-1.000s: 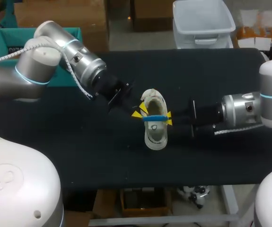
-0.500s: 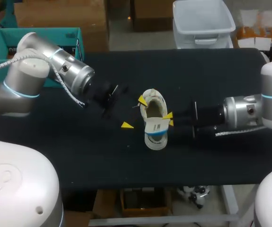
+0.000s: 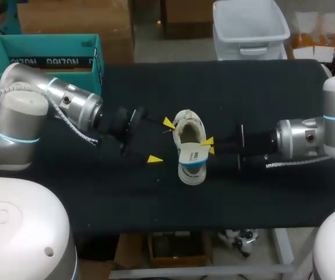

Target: Open the shoe tongue, take the insole out of the shoe, put the insole back into the shoe, and pack the shoe into the shoebox

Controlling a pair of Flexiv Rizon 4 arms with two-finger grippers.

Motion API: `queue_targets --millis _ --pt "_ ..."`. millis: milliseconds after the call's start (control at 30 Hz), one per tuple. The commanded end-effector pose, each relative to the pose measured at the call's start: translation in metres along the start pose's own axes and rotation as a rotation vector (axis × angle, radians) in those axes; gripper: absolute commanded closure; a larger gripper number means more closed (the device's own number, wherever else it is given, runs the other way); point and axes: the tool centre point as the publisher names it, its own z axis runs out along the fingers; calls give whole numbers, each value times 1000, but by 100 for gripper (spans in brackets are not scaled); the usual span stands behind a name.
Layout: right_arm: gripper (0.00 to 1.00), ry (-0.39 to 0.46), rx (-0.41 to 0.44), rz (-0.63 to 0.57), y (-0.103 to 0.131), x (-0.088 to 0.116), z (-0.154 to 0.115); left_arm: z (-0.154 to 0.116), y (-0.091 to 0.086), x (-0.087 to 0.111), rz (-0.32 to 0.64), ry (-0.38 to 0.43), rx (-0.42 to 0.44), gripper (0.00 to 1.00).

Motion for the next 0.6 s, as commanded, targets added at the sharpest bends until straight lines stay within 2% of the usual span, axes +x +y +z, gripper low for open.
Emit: queue_targets --millis 33,133,167,333,367,400,433,500,533,567,600 --pt "100 -5 10 4 0 -2 -1 -3 1 -2 -21 46 24 0" --pt "100 -16 13 12 -2 -7 -1 -18 -3 -14 -65 180 80 0" --pt "100 -18 16 12 -3 -8 0 -21 -5 -17 -74 205 80 0" --pt "100 -31 27 10 -5 -12 0 -49 -16 -42 -106 441 104 0" --pt "100 -33 29 9 -6 -13 0 -52 -18 -45 -115 493 99 0" --pt "100 -37 30 9 -6 -13 0 -56 -19 -49 -120 504 96 0" --pt "100 -44 31 11 -6 -14 0 -59 -20 -54 -120 594 85 0" --pt "100 -46 34 11 -5 -15 1 -63 -21 -62 -128 652 69 0" --pt "100 -49 34 12 -5 -16 1 -64 -22 -65 -134 712 54 0" --pt "100 -50 35 12 -5 -16 1 -65 -22 -68 -138 698 40 0" --pt "100 -51 36 11 -5 -17 1 -65 -21 -71 -138 783 34 0"
